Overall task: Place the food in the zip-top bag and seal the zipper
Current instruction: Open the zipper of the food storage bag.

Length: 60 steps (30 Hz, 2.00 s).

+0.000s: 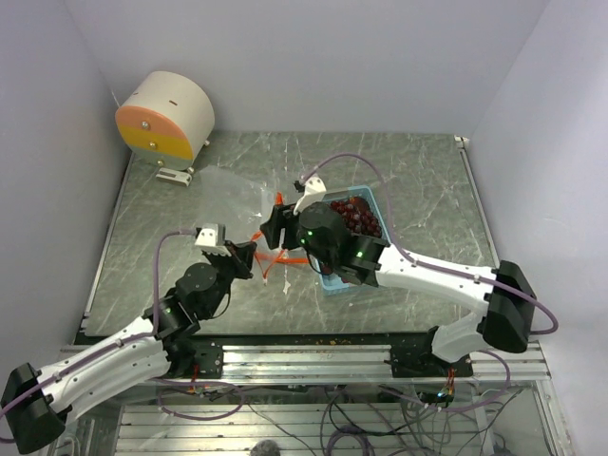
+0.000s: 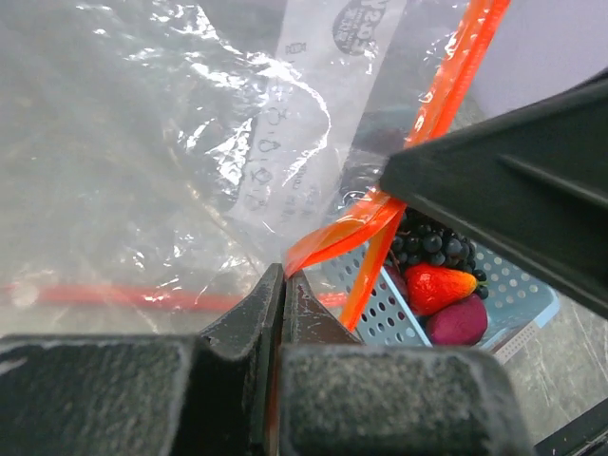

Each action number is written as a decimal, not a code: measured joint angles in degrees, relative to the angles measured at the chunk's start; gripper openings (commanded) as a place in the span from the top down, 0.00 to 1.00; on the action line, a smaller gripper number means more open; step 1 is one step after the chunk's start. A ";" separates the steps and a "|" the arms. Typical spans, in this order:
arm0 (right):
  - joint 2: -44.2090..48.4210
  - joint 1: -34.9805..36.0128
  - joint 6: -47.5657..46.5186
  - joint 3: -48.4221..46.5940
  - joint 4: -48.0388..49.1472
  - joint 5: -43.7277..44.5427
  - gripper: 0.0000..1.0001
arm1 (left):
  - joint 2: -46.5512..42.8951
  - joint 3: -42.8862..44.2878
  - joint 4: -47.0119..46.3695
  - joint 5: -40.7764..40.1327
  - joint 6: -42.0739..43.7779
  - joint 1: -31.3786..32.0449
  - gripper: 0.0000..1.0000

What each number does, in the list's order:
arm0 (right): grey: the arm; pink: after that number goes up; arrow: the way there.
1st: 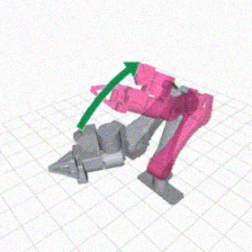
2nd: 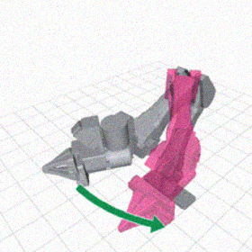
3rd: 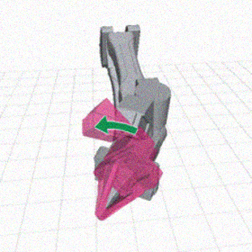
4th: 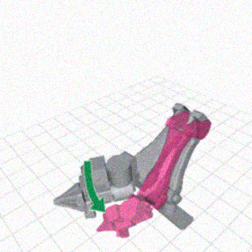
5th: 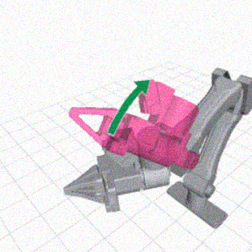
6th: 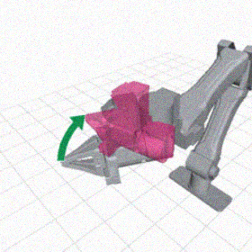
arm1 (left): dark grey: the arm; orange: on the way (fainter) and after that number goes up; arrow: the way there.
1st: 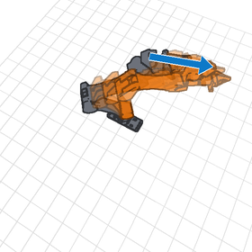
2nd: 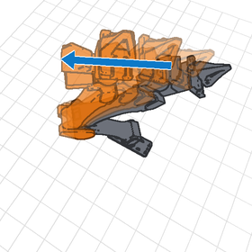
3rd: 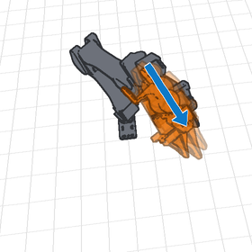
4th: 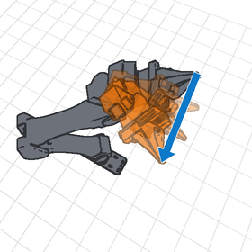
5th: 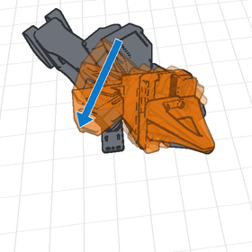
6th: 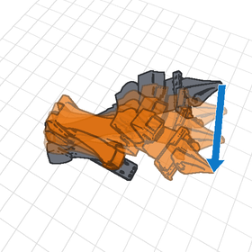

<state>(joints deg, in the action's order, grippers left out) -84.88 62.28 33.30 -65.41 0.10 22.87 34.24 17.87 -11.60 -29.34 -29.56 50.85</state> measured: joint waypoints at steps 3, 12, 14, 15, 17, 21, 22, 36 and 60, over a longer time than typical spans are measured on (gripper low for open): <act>3.45 0.00 -1.88 2.54 1.22 -1.60 0.26 | -2.38 0.02 3.10 -0.96 0.22 0.00 0.93; 10.16 0.00 -5.22 6.84 3.89 -4.70 0.26 | -3.15 1.05 8.74 -2.08 -0.02 0.00 0.93; 9.68 -0.02 -5.79 6.93 3.89 -5.01 0.26 | -3.04 1.64 9.03 -1.88 -0.15 0.00 0.93; 9.27 -0.02 -6.01 6.95 3.89 -5.29 0.26 | -2.93 2.05 9.33 -1.66 -0.35 0.00 0.93; 7.78 -0.02 -6.47 6.95 4.00 -5.88 0.26 | -2.84 2.71 9.73 -1.25 -0.61 0.00 0.93; 3.87 -0.02 -7.15 6.95 4.00 -6.12 0.26 | -3.23 3.69 10.95 -0.11 -1.01 0.00 0.93; 2.95 -0.02 -7.39 6.95 4.00 -5.90 0.26 | -3.65 3.96 11.41 0.55 -1.11 0.00 0.93; -4.85 -0.31 -10.23 6.43 10.54 -4.17 0.93 | -9.44 4.63 14.45 11.50 -2.34 0.00 0.93; -2.32 1.11 -8.90 8.44 7.19 8.09 1.00 | -7.87 14.45 30.95 -6.36 -6.16 0.57 0.30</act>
<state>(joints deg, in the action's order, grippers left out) -87.20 63.40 24.40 -56.97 7.29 30.96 26.37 32.32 19.35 -35.70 -35.73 51.42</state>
